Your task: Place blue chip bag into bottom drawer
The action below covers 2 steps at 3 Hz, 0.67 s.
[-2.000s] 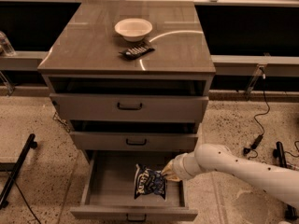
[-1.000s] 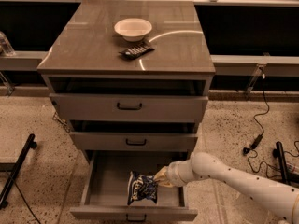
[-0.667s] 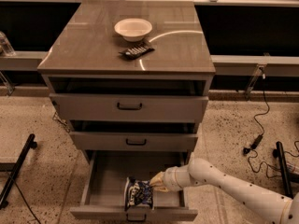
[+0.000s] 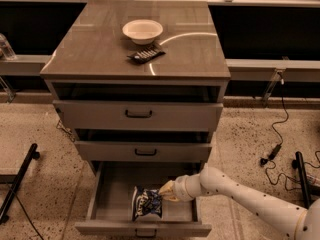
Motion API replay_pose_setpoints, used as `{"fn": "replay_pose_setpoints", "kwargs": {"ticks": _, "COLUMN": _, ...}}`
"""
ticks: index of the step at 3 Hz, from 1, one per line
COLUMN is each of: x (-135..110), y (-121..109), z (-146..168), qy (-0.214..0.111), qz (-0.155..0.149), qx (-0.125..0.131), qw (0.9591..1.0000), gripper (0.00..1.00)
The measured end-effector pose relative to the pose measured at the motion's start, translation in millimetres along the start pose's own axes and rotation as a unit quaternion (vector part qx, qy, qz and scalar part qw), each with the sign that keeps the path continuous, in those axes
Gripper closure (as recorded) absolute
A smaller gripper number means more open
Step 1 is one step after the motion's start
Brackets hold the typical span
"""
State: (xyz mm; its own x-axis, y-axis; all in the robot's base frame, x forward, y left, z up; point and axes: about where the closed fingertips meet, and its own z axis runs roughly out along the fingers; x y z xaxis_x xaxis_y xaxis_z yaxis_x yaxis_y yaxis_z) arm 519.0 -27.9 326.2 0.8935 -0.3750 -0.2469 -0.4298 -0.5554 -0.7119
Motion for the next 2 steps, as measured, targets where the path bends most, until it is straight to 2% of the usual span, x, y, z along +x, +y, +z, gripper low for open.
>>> {"fn": "replay_pose_setpoints", "kwargs": {"ticks": 1, "x": 23.6, "y": -8.5, "z": 18.7, "qy": 0.005, "qz": -0.020, "qx": 0.000, "qw": 0.9998, "gripper": 1.00}}
{"fn": "replay_pose_setpoints", "kwargs": {"ticks": 2, "x": 22.8, "y": -8.4, "z": 20.1, "qy": 0.004, "qz": -0.020, "qx": -0.001, "qw": 0.9998, "gripper": 1.00}}
